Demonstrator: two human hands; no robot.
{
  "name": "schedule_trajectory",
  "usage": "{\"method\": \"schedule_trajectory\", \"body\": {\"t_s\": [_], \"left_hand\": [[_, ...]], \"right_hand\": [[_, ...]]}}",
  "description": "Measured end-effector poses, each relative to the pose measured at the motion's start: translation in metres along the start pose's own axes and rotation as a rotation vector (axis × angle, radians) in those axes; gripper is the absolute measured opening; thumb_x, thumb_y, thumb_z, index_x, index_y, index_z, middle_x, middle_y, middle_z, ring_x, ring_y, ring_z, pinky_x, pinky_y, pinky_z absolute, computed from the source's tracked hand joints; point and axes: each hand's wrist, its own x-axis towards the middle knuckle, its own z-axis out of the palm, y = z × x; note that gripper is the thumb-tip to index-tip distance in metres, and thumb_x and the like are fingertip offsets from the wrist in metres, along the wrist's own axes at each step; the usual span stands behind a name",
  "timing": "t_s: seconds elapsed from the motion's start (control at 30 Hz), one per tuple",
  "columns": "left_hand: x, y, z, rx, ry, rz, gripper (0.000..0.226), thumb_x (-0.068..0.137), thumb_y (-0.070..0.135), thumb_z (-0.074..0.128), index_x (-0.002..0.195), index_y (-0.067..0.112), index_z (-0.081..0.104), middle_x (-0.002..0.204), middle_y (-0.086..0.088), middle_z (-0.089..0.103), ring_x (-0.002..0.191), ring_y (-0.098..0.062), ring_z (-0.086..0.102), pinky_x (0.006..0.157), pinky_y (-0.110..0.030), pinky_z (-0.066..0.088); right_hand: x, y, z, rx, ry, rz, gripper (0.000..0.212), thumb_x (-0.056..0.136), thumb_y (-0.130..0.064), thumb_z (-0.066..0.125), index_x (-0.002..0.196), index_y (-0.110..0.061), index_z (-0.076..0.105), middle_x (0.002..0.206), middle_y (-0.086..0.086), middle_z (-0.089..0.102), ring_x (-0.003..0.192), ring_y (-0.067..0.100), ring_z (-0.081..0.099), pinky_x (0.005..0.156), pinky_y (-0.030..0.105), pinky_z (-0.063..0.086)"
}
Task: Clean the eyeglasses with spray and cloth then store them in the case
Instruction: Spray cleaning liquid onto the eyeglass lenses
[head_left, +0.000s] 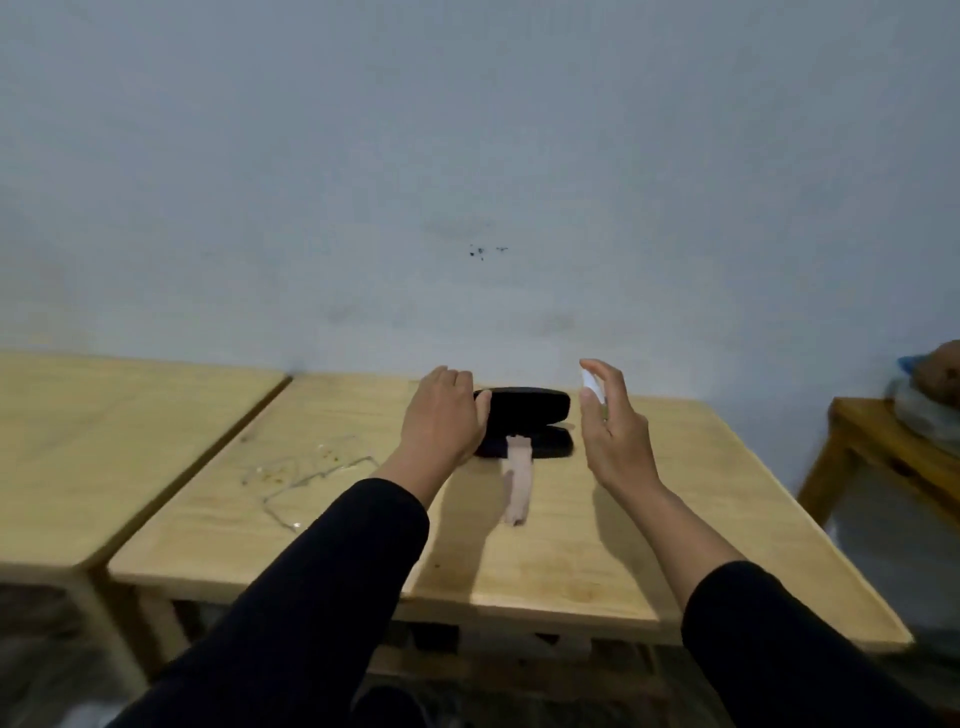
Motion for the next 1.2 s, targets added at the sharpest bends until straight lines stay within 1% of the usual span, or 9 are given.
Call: {"method": "schedule_trajectory", "body": {"t_s": [0.1,0.23,0.37,0.53,0.7,0.9,0.97,1.07,1.2], "left_hand": [[-0.021,-0.049,-0.014,0.011,0.027,-0.095,0.042,0.098,0.03,0.033,0.122,-0.001,0.047,0.118,-0.019,0.055,0.116,-0.031,0.045,0.101,-0.035,0.032],[-0.057,-0.111,-0.026,-0.008,0.035,-0.251,0.039,0.098,0.028,0.036,0.124,0.001,0.048,0.123,-0.018,0.053,0.119,-0.031,0.045,0.095,-0.037,0.037],[-0.094,-0.161,-0.028,-0.027,0.013,-0.307,0.034,0.097,0.02,0.038,0.125,0.006,0.05,0.126,-0.014,0.052,0.118,-0.03,0.048,0.094,-0.039,0.041],[-0.132,-0.19,-0.025,-0.029,-0.024,-0.36,0.044,0.088,0.003,0.048,0.131,0.016,0.048,0.144,-0.006,0.041,0.131,-0.024,0.04,0.106,-0.036,0.034],[-0.136,-0.192,-0.014,-0.303,-0.033,-0.438,0.037,0.09,0.012,0.052,0.126,0.023,0.054,0.148,-0.001,0.036,0.123,-0.018,0.048,0.1,-0.023,0.029],[-0.126,-0.191,-0.003,-0.325,-0.02,-0.469,0.031,0.089,0.013,0.053,0.119,0.018,0.061,0.146,-0.007,0.039,0.127,-0.025,0.044,0.112,-0.045,0.031],[-0.12,-0.191,-0.001,-0.304,0.021,-0.482,0.031,0.089,0.008,0.053,0.118,0.015,0.061,0.141,-0.01,0.046,0.125,-0.025,0.047,0.111,-0.035,0.03],[-0.113,-0.186,0.0,-0.369,0.144,-0.486,0.029,0.085,-0.001,0.057,0.11,0.009,0.065,0.115,-0.013,0.064,0.099,-0.018,0.06,0.093,-0.019,0.039],[-0.097,-0.184,0.006,-0.521,0.238,-0.653,0.028,0.087,-0.005,0.052,0.102,0.01,0.069,0.099,-0.004,0.068,0.086,-0.005,0.058,0.073,0.001,0.039]], "right_hand": [[0.002,-0.02,0.035,0.055,-0.058,-0.039,0.03,0.098,-0.026,0.035,0.128,-0.029,0.042,0.075,0.023,0.056,0.057,0.024,0.047,0.05,0.015,0.034],[-0.005,-0.041,0.079,0.127,-0.138,-0.054,0.029,0.098,-0.025,0.036,0.126,-0.03,0.043,0.072,0.013,0.051,0.059,0.023,0.047,0.056,0.031,0.034],[-0.014,-0.049,0.115,0.122,-0.2,-0.089,0.03,0.098,-0.026,0.035,0.127,-0.032,0.042,0.054,0.005,0.04,0.047,0.02,0.039,0.049,0.022,0.032],[-0.024,-0.052,0.143,0.152,-0.249,-0.104,0.03,0.098,-0.026,0.036,0.128,-0.028,0.042,0.052,0.0,0.039,0.044,0.016,0.036,0.052,0.027,0.032],[-0.026,-0.048,0.154,0.139,-0.286,-0.087,0.03,0.098,-0.026,0.035,0.128,-0.031,0.04,0.05,0.003,0.034,0.046,0.02,0.036,0.054,0.03,0.034],[-0.022,-0.037,0.157,0.142,-0.276,-0.07,0.03,0.098,-0.028,0.035,0.128,-0.032,0.04,0.051,0.003,0.035,0.045,0.02,0.035,0.053,0.031,0.032],[-0.022,-0.034,0.156,0.147,-0.278,-0.066,0.03,0.098,-0.029,0.035,0.128,-0.032,0.04,0.053,0.005,0.036,0.047,0.02,0.036,0.054,0.032,0.032],[-0.022,-0.031,0.153,0.156,-0.27,-0.067,0.031,0.097,-0.032,0.035,0.128,-0.032,0.04,0.056,0.007,0.04,0.05,0.021,0.039,0.055,0.033,0.033],[-0.024,-0.023,0.148,0.191,-0.264,-0.078,0.029,0.098,-0.031,0.035,0.125,-0.039,0.039,0.059,0.001,0.043,0.052,0.019,0.041,0.056,0.033,0.035]]}}
